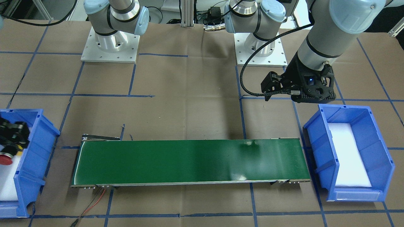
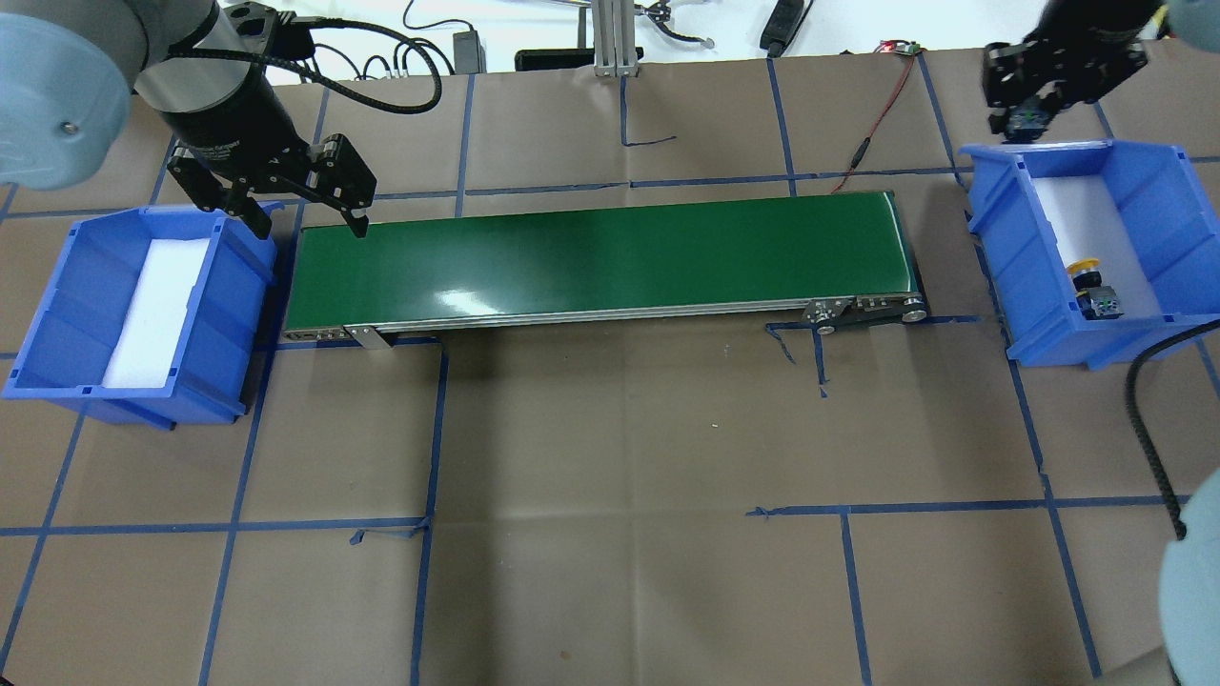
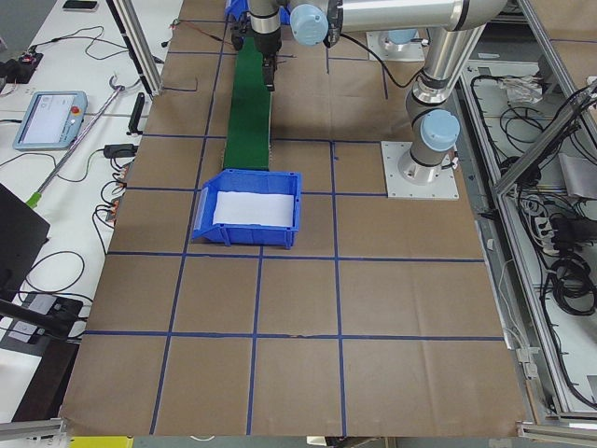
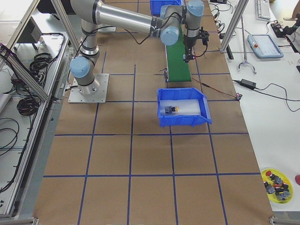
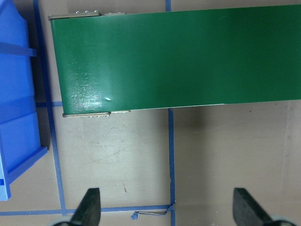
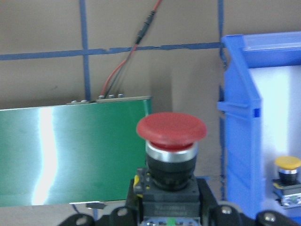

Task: Transport two buttons from left to right
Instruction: 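Lift the red button and carry it to the right-arm bin, then lower the red button into the bin and open the right gripper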

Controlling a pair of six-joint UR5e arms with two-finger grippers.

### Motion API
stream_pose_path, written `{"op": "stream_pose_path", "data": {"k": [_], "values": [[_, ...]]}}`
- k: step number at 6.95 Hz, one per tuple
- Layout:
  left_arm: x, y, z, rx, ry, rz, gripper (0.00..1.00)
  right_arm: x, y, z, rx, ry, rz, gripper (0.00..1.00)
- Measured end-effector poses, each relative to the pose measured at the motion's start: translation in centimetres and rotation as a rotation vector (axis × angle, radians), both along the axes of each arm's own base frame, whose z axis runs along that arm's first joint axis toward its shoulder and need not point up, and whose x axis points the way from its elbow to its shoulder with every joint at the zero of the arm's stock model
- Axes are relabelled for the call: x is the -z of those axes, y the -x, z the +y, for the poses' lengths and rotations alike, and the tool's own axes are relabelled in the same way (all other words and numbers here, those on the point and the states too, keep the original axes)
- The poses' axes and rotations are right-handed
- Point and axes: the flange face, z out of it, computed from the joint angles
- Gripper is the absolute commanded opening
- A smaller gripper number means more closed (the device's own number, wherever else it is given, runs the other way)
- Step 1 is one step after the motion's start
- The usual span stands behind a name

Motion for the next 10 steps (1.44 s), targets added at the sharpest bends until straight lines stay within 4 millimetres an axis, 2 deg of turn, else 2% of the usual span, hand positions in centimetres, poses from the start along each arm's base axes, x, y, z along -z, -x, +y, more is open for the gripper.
{"op": "stream_pose_path", "data": {"k": [1, 2, 3, 4, 7, 10], "values": [[0.0, 0.0, 0.0, 0.000, 0.000, 0.001, 1.00, 1.0, 5.9, 0.2, -0.025, -0.013, 0.000, 0.05], [0.0, 0.0, 0.0, -0.001, 0.000, 0.001, 1.00, 3.1, 10.2, -0.1, -0.039, -0.024, -0.002, 0.05], [0.0, 0.0, 0.0, -0.001, 0.000, 0.000, 1.00, 5.3, 12.5, -0.7, -0.062, -0.027, 0.001, 0.05], [0.0, 0.0, 0.0, -0.001, 0.000, -0.001, 1.00, 7.6, 13.5, -1.4, -0.074, -0.038, -0.005, 0.05], [0.1, 0.0, -0.1, -0.001, -0.001, -0.002, 1.00, 14.0, 14.8, -3.0, -0.077, -0.086, -0.025, 0.05], [0.0, 0.0, -0.1, -0.001, 0.001, -0.002, 1.00, 19.0, 14.7, -2.8, -0.066, -0.126, -0.045, 0.06]]}}
